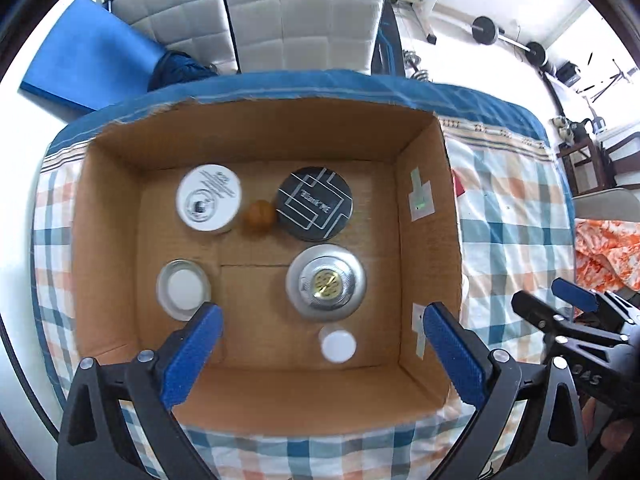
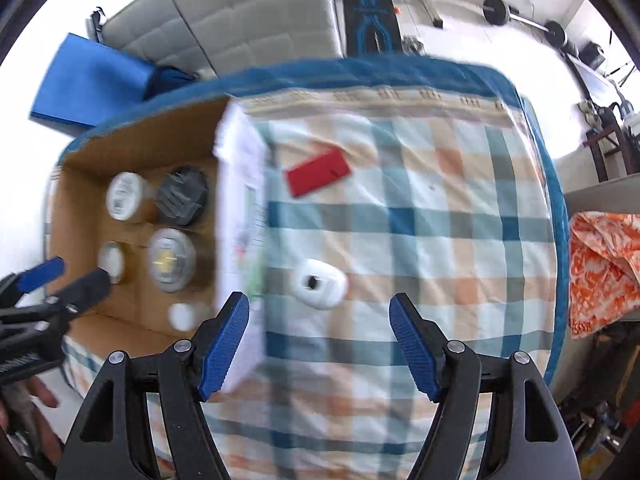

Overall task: Organize rigid objects
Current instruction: 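Grasp the white egg-shaped case with the right gripper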

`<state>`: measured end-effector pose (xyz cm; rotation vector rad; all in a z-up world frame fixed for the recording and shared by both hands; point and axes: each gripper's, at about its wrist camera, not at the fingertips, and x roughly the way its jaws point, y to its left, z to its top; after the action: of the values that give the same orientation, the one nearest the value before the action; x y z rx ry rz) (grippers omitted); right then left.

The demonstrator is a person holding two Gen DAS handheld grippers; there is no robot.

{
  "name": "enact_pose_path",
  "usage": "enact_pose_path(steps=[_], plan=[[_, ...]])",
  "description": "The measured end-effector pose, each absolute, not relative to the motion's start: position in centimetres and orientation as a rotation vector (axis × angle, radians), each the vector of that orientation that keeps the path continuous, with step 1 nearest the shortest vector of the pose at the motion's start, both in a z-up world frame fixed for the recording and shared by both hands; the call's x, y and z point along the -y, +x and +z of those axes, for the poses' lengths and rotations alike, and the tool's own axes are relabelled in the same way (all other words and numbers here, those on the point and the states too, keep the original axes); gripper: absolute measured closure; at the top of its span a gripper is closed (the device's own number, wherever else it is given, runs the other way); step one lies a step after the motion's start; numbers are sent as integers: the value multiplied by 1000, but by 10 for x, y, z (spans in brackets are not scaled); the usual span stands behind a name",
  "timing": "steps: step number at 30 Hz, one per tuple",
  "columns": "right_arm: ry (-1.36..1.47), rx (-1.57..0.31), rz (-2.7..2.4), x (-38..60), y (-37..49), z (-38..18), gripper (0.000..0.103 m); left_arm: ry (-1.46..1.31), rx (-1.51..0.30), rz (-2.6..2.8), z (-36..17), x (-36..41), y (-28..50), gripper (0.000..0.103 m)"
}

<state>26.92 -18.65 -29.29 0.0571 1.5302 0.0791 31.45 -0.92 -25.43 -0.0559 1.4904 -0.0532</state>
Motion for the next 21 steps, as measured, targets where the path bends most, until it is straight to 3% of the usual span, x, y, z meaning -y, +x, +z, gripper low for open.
enact_pose_path(steps=[10, 13, 16, 21], plan=[[-73, -1679, 203, 176, 277, -401, 31, -2, -1609, -38, -311, 28, 322, 0], [-100, -1673, 257, 164, 278, -410, 31, 18, -1608, -27, -315, 29, 326, 0], [-115, -1671, 253, 158, 280, -416, 45, 30, -1607, -22, -316, 31, 328, 0], [-53, -1669, 190, 165, 281, -409, 46, 74, -1563, -12, -299, 34, 334, 0]])
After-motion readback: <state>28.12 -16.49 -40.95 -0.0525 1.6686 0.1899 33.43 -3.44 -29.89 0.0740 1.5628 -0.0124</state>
